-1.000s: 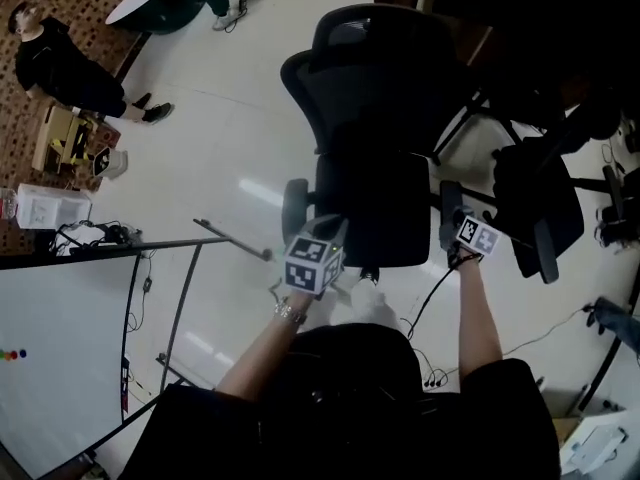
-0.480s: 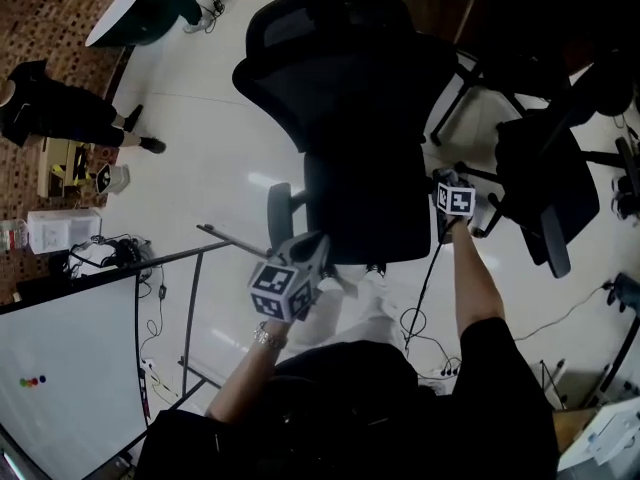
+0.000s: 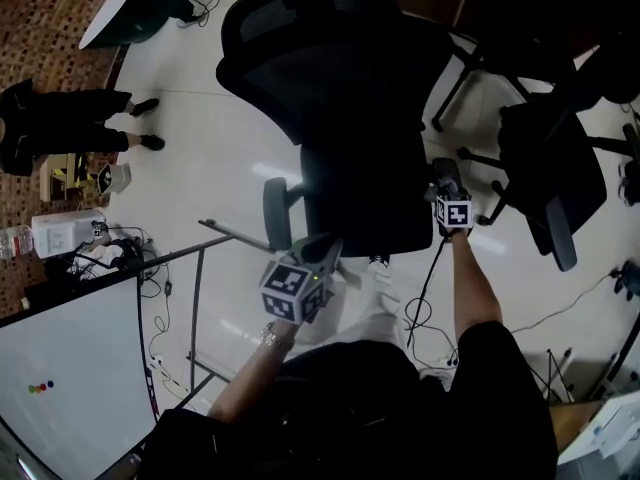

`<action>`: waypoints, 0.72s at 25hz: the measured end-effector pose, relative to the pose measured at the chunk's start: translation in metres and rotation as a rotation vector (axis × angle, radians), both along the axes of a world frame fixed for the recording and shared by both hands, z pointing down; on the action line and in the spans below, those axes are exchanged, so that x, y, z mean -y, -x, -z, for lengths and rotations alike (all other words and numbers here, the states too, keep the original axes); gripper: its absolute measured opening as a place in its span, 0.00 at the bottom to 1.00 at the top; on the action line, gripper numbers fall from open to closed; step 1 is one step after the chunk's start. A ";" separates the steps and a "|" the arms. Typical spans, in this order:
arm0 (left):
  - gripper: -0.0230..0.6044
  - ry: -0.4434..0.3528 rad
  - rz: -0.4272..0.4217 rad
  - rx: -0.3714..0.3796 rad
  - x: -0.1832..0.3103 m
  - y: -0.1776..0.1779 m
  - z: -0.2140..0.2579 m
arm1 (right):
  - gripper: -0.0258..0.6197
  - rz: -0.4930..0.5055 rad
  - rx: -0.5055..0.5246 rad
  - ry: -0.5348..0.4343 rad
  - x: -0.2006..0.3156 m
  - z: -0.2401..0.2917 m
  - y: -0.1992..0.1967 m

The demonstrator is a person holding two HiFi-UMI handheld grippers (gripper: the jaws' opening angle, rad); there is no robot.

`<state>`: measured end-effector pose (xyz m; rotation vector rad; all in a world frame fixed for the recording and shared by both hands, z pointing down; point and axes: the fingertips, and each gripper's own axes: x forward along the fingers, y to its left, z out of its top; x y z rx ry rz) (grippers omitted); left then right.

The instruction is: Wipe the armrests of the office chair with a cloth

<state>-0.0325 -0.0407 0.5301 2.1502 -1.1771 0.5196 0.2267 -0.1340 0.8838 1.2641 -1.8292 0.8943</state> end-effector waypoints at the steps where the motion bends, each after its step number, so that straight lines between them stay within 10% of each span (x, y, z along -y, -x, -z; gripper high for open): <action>1: 0.04 0.003 -0.007 0.005 -0.001 -0.002 -0.002 | 0.07 -0.029 0.026 -0.002 -0.011 -0.002 -0.005; 10: 0.04 0.011 -0.035 0.011 -0.006 -0.023 -0.007 | 0.07 -0.200 0.158 -0.026 -0.111 -0.003 -0.026; 18: 0.04 0.008 -0.009 0.018 -0.010 -0.021 -0.007 | 0.07 -0.102 0.103 0.093 -0.164 -0.006 -0.027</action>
